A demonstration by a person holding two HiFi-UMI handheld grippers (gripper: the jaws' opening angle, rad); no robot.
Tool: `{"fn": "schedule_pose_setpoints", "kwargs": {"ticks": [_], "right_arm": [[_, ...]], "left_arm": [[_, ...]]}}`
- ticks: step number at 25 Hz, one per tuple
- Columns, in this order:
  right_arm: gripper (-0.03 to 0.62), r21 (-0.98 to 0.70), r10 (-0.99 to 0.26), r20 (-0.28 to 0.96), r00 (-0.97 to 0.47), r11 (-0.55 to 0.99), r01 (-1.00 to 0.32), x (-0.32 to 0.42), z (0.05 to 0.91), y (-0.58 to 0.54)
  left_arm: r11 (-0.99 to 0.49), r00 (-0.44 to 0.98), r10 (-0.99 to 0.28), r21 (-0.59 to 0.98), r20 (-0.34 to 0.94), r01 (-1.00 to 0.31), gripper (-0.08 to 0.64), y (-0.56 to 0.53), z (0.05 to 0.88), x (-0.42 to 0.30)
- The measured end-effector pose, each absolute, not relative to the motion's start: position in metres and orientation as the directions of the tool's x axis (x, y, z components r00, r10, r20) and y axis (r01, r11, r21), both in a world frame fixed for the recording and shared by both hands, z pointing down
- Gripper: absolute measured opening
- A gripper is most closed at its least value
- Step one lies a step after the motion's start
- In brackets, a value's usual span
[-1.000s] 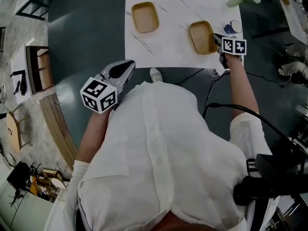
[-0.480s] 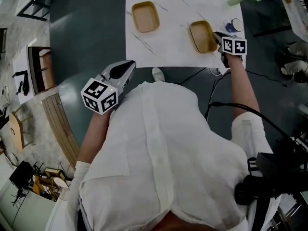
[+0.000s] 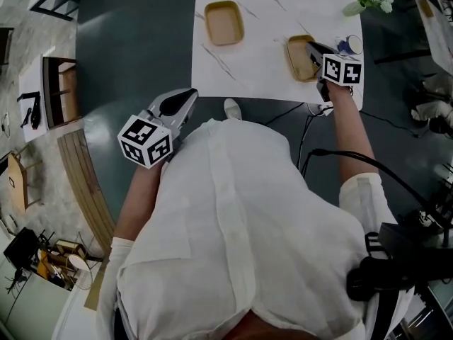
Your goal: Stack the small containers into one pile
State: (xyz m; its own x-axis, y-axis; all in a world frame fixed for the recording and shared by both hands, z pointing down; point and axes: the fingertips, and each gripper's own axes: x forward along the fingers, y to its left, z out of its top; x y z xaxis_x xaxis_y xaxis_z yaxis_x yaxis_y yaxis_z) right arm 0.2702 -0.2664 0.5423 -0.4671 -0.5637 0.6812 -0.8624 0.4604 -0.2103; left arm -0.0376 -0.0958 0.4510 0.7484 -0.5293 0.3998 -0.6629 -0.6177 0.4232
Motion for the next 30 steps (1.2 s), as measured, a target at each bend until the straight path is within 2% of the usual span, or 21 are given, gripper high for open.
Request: {"fn": "schedule_pose_setpoints", "kwargs": {"ticks": [12, 16, 21, 30], "right_arm": [[0.026, -0.274, -0.475, 0.643, -0.601, 0.591, -0.759, 0.139, 0.543, -0.287], [0.026, -0.286, -0.489, 0.653, -0.579, 0.549, -0.785, 0.116, 0.558, -0.307], [0.075, -0.289, -0.494, 0.678, -0.545, 0.503, -0.815, 0.095, 0.583, -0.329], [0.077, -0.299, -0.487, 0.717, -0.499, 0.433, -0.850, 0.081, 0.625, -0.349]], "left_arm": [[-0.532, 0.675, -0.623, 0.417, 0.397, -0.737, 0.008, -0.075, 0.452, -0.078], [-0.478, 0.629, -0.663, 0.418, 0.405, -0.772, 0.008, -0.066, 0.455, -0.096], [-0.414, 0.576, -0.704, 0.419, 0.415, -0.808, 0.008, -0.057, 0.456, -0.113], [-0.342, 0.510, -0.742, 0.408, 0.436, -0.847, 0.008, -0.043, 0.459, -0.135]]}}
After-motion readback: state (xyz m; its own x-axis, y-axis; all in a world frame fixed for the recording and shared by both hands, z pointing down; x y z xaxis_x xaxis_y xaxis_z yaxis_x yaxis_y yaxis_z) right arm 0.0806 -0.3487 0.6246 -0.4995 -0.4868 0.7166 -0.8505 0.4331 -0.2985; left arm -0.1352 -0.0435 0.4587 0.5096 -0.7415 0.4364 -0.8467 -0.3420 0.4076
